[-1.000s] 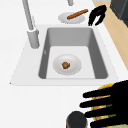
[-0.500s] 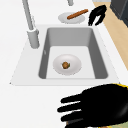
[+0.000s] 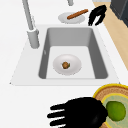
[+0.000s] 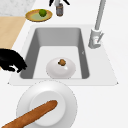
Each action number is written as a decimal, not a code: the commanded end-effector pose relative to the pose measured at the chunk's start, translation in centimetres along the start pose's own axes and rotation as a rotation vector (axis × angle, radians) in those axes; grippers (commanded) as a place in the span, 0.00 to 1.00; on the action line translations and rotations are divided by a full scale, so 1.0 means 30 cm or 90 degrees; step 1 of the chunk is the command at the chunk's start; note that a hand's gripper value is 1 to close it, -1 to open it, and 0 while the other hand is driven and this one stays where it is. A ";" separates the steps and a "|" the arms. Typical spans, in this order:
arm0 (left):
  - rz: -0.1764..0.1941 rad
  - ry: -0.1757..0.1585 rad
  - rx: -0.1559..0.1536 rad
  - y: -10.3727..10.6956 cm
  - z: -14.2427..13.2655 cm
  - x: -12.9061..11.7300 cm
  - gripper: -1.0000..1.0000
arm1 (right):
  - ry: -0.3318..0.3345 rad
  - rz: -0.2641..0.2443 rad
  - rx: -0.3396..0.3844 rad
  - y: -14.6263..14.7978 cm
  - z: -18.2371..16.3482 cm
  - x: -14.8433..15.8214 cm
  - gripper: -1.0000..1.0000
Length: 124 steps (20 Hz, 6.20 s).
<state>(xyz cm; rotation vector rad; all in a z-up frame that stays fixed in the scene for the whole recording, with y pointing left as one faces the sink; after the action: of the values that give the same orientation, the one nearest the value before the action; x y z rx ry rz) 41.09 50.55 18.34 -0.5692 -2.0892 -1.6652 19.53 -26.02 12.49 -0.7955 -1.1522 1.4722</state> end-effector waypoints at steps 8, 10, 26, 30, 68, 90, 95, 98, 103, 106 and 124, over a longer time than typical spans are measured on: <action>0.010 -0.015 0.013 -0.038 0.049 -0.122 0.00 | 0.000 0.000 0.000 0.000 0.000 0.000 0.50; 0.008 -0.016 0.018 -0.048 0.068 -0.138 0.00 | 0.000 0.000 0.000 0.000 0.000 0.000 0.50; 0.047 -0.032 0.034 -0.037 0.084 -0.079 0.00 | 0.000 0.000 0.000 0.000 0.000 0.000 0.50; 0.068 -0.022 0.033 -0.037 0.079 -0.101 0.00 | 0.000 0.000 0.000 0.000 0.000 0.000 0.50; 0.090 0.009 0.009 0.239 -0.212 0.058 1.00 | 0.000 0.000 0.000 0.000 0.000 0.000 0.50; 0.087 0.019 0.006 0.178 -0.720 0.257 1.00 | 0.000 0.000 0.000 0.000 0.000 0.000 0.50; 0.087 0.019 0.015 0.136 -0.844 0.233 1.00 | 0.000 0.000 0.000 0.000 0.000 0.000 0.50; 0.087 0.021 0.013 0.108 -0.919 0.219 1.00 | 0.000 0.000 0.000 0.000 0.000 0.000 0.50; 0.087 0.021 0.011 0.041 -1.040 0.185 1.00 | 0.000 0.000 0.000 0.000 0.000 0.000 0.50; 0.089 0.021 0.011 -0.009 -1.111 0.157 1.00 | 0.000 0.000 0.000 0.000 0.000 0.000 0.50; 0.104 0.029 0.011 -0.407 -1.507 -0.063 1.00 | 0.000 0.000 0.000 0.000 0.000 0.000 0.50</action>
<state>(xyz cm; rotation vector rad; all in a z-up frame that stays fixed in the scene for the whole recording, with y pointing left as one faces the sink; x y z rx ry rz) 38.95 6.05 18.32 -0.6621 -1.9828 -1.5728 19.53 -26.02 12.49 -0.7955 -1.1522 1.4722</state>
